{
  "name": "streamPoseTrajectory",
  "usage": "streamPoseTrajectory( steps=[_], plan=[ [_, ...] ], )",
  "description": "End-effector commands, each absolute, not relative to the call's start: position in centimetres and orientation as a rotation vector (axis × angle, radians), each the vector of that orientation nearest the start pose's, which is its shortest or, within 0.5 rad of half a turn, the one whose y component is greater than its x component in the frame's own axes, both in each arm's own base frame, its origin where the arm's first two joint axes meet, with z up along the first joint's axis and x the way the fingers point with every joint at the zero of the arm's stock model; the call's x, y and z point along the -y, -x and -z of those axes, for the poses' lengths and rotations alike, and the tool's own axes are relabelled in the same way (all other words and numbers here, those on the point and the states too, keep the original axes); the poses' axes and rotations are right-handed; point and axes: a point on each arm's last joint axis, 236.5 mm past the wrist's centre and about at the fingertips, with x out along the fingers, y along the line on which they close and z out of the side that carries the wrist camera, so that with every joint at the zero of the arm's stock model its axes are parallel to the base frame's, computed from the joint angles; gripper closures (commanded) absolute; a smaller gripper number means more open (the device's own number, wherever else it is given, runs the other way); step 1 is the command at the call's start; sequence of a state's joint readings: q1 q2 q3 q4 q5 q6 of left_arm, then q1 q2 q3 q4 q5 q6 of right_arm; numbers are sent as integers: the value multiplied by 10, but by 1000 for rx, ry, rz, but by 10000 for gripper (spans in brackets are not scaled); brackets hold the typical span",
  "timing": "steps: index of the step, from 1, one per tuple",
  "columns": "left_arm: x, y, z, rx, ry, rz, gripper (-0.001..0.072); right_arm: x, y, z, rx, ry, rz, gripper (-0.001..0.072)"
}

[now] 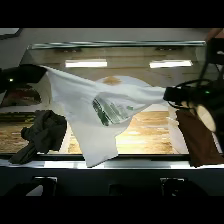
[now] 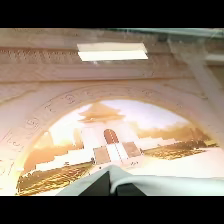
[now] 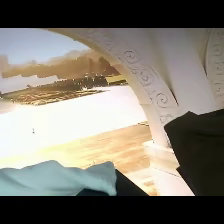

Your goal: Fold the shirts.

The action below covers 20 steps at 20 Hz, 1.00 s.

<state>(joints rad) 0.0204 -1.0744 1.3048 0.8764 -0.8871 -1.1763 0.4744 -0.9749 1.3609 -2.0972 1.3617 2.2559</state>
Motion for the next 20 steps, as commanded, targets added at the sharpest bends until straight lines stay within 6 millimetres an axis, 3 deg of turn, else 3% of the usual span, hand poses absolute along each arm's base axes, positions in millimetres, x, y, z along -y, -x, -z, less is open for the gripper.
streamPoseTrajectory(
  steps=[1, 4, 7, 8, 9, 10, 11, 14, 16, 18, 20],
  plan=[
    [140, -488, -155, -647, 238, 490, 681, -56, -435, -134, -826, -308, 248, 674],
    [162, -505, -108, -740, 242, 517, 681, -52, -479, -75, -921, -586, 171, 673],
    [183, -501, -55, -878, 280, 536, 679, -61, -481, -14, -1082, -661, 154, 672],
    [188, -497, -43, -923, 303, 539, 630, -71, -480, -3, -1117, -660, 126, 636],
    [190, -492, -37, -952, 302, 548, 341, -78, -481, -1, -1127, -665, 91, 440],
    [183, -491, -35, -964, 279, 543, 23, -85, -480, -7, -1126, -646, 40, 165],
    [168, -489, -36, -984, 224, 531, -9, -85, -476, -19, -1131, -578, -31, 38],
    [91, -461, -32, -1194, 139, 403, -5, -67, -430, -43, -1262, -445, -160, 33],
    [54, -416, -11, -1417, 233, 311, 9, -55, -391, -31, -1419, -444, -179, 49],
    [52, -377, 16, -1547, 334, 318, 55, -60, -364, -3, -1527, -469, -187, 50],
    [75, -338, 46, -1632, 426, 390, 55, -87, -347, 26, -1571, -569, -230, 48]
  ],
)
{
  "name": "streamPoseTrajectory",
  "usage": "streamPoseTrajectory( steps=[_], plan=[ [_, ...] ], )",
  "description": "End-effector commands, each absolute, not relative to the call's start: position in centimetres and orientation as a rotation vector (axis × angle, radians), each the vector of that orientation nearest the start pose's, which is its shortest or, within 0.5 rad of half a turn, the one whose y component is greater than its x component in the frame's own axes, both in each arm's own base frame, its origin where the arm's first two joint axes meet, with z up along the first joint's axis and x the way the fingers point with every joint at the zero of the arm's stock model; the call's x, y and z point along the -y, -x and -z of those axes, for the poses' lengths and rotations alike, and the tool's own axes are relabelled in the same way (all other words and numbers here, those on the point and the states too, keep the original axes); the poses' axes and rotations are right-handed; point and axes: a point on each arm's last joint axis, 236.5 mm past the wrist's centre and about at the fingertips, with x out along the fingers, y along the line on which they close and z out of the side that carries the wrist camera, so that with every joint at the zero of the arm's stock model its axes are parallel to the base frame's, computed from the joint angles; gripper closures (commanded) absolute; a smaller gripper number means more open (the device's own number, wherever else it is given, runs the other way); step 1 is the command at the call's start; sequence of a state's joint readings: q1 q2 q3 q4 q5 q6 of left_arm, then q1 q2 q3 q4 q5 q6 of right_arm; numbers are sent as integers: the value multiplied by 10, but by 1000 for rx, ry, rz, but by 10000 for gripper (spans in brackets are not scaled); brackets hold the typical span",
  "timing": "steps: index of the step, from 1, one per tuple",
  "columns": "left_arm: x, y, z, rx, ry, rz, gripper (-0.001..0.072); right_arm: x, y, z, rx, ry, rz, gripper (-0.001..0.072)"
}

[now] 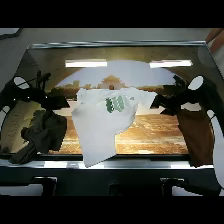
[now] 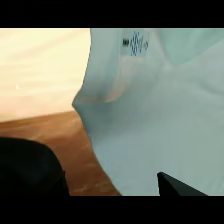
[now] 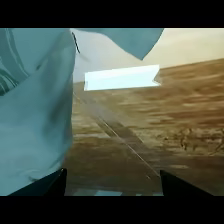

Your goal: Fold the shirts.

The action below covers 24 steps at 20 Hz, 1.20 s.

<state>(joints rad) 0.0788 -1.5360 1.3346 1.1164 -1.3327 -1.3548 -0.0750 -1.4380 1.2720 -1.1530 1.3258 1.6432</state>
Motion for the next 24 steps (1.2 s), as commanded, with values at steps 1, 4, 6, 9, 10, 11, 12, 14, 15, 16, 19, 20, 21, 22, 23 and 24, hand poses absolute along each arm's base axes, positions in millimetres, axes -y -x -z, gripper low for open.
streamPoseTrajectory(
  steps=[1, 4, 6, 9, 10, 11, 12, 14, 15, 16, 19, 20, 21, 22, 23, 24],
  plan=[
    [89, -322, 55, -1658, 464, 448, 55, -100, -340, 38, -1578, -608, -252, 43],
    [119, -294, 81, -1689, 552, 507, 54, -132, -331, 62, -1572, -658, -278, 20],
    [125, -287, 95, -1693, 548, 487, 55, -149, -334, 70, -1555, -638, -295, 10],
    [136, -291, 108, -1673, 514, 471, 55, -176, -351, 85, -1511, -702, -296, 10],
    [141, -295, 111, -1660, 514, 461, 55, -185, -357, 88, -1498, -747, -293, 11],
    [146, -298, 113, -1650, 523, 450, 57, -192, -364, 90, -1479, -789, -289, 13],
    [151, -303, 114, -1632, 529, 440, 140, -199, -372, 91, -1451, -825, -280, 13],
    [155, -313, 116, -1594, 531, 411, 419, -206, -384, 92, -1394, -839, -262, 80],
    [157, -316, 115, -1581, 537, 414, 525, -208, -389, 93, -1366, -830, -257, 213],
    [161, -319, 110, -1565, 537, 442, 607, -209, -397, 93, -1328, -817, -249, 451],
    [170, -340, 65, -1435, 453, 582, 682, -206, -406, 74, -1291, -731, -350, 674],
    [168, -359, 35, -1332, 405, 599, 683, -205, -407, 56, -1284, -683, -415, 674],
    [165, -379, 0, -1216, 364, 599, 683, -199, -414, 28, -1247, -630, -467, 674],
    [162, -400, -50, -1075, 331, 605, 682, -194, -422, -9, -1183, -576, -520, 674],
    [162, -414, -109, -928, 290, 621, 682, -189, -430, -62, -1075, -507, -593, 674],
    [162, -420, -170, -782, 249, 635, 682, -186, -433, -118, -954, -435, -652, 674]
  ],
)
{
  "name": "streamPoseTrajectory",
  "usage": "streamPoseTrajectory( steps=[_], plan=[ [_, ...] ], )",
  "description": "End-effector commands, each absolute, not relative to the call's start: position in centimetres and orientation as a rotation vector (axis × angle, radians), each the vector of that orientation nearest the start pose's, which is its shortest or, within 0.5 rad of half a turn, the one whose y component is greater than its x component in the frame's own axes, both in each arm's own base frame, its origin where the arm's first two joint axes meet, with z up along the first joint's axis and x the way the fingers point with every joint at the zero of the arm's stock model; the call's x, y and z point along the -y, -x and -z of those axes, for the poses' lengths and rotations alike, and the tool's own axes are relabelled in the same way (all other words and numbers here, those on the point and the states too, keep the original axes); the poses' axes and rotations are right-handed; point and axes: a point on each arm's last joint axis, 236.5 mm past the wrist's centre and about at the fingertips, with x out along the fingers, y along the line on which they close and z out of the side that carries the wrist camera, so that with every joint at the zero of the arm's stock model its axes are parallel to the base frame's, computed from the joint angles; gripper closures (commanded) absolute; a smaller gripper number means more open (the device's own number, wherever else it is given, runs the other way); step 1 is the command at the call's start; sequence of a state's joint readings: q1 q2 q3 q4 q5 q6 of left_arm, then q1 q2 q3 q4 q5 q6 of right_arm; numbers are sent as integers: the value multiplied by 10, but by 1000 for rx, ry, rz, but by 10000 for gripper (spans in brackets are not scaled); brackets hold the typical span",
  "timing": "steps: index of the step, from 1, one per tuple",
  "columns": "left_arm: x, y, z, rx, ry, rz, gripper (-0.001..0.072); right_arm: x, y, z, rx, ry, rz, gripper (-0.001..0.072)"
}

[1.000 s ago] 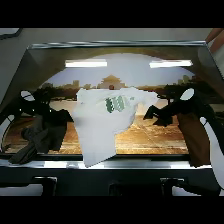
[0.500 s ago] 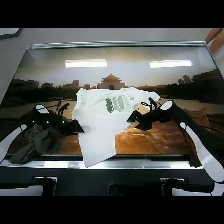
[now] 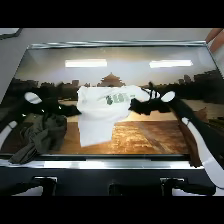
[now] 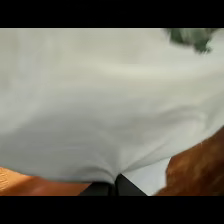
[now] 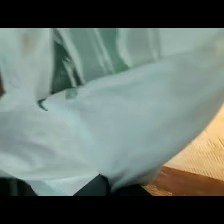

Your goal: Fold the shirts.

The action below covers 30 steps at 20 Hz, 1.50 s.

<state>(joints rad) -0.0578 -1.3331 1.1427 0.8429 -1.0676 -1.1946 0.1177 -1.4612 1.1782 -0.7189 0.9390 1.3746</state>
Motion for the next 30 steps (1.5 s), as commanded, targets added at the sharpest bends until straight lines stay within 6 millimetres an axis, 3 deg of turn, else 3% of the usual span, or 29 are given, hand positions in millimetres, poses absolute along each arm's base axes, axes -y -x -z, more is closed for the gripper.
streamPoseTrajectory(
  steps=[1, 3, 4, 5, 6, 7, 8, 10, 11, 13, 15, 18, 20, 22, 24, 26, 28, 30],
  plan=[
    [162, -418, -242, -614, 206, 649, 682, -183, -429, -186, -808, -366, -697, 673],
    [157, -387, -379, -282, 135, 649, 682, -178, -393, -317, -505, -228, -744, 673],
    [151, -357, -446, -101, 108, 637, 681, -177, -364, -372, -365, -171, -758, 673],
    [144, -324, -499, 52, 91, 621, 682, -174, -326, -421, -237, -124, -762, 673],
    [137, -287, -544, 194, 79, 603, 682, -170, -292, -454, -141, -89, -759, 673],
    [131, -253, -573, 297, 77, 590, 682, -167, -256, -478, -72, -85, -755, 673],
    [128, -226, -588, 355, 70, 587, 682, -164, -229, -491, -44, -114, -746, 672],
    [129, -195, -593, 375, 59, 603, 682, -160, -197, -492, -71, -166, -734, 672],
    [132, -190, -589, 356, 62, 616, 682, -158, -189, -486, -107, -187, -722, 672],
    [134, -195, -572, 288, 26, 612, 681, -152, -188, -468, -200, -227, -681, 672],
    [128, -217, -549, 191, 26, 572, 682, -145, -198, -442, -313, -225, -630, 672],
    [121, -267, -480, -37, 34, 520, 681, -136, -226, -375, -596, -186, -574, 672],
    [124, -304, -406, -244, 72, 517, 681, -138, -261, -327, -762, -200, -567, 671],
    [125, -339, -316, -457, 119, 504, 681, -140, -312, -270, -871, -228, -555, 671],
    [121, -374, -228, -619, 174, 458, 680, -144, -364, -202, -972, -320, -514, 671],
    [114, -410, -152, -718, 228, 388, 680, -152, -414, -134, -1037, -451, -469, 671],
    [110, -437, -98, -801, 257, 347, 680, -160, -454, -83, -1077, -582, -428, 670],
    [109, -454, -52, -874, 285, 318, 680, -171, -476, -49, -1110, -713, -414, 671]
  ],
)
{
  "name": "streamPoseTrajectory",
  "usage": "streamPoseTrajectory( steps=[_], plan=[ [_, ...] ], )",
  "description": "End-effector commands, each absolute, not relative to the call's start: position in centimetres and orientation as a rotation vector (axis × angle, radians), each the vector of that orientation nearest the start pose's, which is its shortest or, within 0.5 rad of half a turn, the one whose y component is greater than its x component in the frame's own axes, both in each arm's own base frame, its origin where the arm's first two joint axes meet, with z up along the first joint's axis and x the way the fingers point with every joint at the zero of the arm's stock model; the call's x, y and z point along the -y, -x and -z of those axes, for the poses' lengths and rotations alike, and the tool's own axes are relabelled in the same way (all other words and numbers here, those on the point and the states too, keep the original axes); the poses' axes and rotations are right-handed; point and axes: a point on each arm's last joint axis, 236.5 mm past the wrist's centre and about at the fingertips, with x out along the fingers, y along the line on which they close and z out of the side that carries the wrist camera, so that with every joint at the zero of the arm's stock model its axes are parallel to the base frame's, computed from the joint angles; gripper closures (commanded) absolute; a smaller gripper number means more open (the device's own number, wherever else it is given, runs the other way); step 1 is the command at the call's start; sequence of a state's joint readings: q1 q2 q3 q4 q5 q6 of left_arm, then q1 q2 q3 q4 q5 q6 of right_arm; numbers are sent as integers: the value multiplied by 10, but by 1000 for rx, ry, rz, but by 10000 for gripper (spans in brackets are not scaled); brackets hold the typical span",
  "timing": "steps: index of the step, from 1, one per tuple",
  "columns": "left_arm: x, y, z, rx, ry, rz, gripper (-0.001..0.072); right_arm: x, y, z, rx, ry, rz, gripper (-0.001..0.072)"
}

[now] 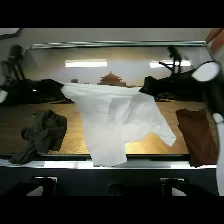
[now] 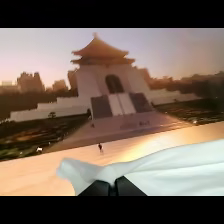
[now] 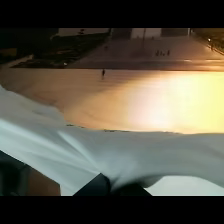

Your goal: Fold the shirts.

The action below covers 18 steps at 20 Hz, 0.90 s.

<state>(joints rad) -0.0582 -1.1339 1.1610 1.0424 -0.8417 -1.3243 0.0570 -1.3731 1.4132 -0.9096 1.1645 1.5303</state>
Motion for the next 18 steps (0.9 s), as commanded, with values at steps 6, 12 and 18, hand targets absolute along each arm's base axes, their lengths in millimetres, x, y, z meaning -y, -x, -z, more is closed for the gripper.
streamPoseTrajectory(
  steps=[6, 12, 18],
  plan=[
    [143, -443, 37, -1140, 514, 356, 680, -178, -496, 10, -1174, -831, -312, 669],
    [109, -433, 13, -1218, 523, 384, 45, -102, -470, -69, -1134, -535, -376, 200],
    [72, -347, 40, -1499, 618, 389, 52, 49, -357, -57, -1389, -446, 11, 129]
  ],
)
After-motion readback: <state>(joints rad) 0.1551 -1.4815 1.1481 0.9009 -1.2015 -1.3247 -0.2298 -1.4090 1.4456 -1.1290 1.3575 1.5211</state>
